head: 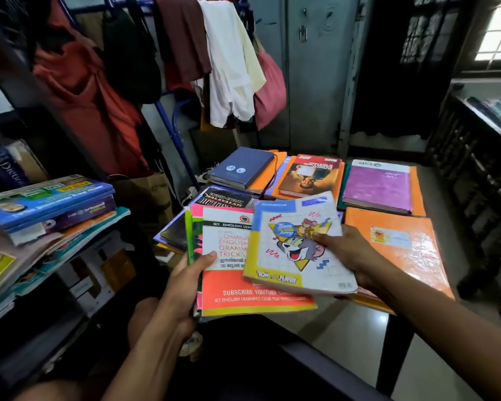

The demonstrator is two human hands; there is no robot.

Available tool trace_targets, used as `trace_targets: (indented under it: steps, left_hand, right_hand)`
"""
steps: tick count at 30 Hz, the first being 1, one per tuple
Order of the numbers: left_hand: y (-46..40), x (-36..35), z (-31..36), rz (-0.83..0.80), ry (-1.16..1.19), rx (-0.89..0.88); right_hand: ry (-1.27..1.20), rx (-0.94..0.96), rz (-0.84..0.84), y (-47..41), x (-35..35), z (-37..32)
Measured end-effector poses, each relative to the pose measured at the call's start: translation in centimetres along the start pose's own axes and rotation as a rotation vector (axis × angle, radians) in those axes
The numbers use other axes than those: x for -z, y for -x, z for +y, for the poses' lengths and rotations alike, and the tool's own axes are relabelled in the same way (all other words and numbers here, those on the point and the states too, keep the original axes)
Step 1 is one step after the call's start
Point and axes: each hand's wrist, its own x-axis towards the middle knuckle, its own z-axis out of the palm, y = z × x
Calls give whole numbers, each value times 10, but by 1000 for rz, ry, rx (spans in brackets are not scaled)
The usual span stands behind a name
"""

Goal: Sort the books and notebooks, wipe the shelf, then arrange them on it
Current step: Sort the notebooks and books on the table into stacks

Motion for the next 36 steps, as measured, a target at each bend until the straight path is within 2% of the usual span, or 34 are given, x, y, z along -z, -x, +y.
trace_targets:
  steps: [8, 18, 23, 26, 29, 30, 32, 34, 36]
  left_hand:
    - [4, 22, 25, 3, 14, -104]
    - [-6, 6, 28, -28, 96, -112]
    - [-8, -1, 25, -28, 115, -110]
    - [-16, -2, 28, -16, 106, -101]
    - [-22, -11, 29, -16, 129, -102]
    - [-24, -17, 30, -27, 144, -105]
    - [-27, -32, 30, -52, 154, -113]
    - [-30, -46, 28, -77, 149, -110]
    - [-32, -58, 27, -89, 148, -93]
  right_hand:
    - [-180, -45, 138, -16, 27, 1]
    - [-215, 121, 244, -106, 30, -84]
    - [11, 103, 347, -169, 37, -76]
    - [43, 120, 331, -189, 40, -68]
    - [479, 230, 458, -184, 41, -68]
    - [534, 277, 459, -169, 37, -72]
    - [418, 314, 239, -130, 20, -74]
    - [392, 233, -79, -93, -1, -70]
    - [372, 176, -255, -76, -14, -55]
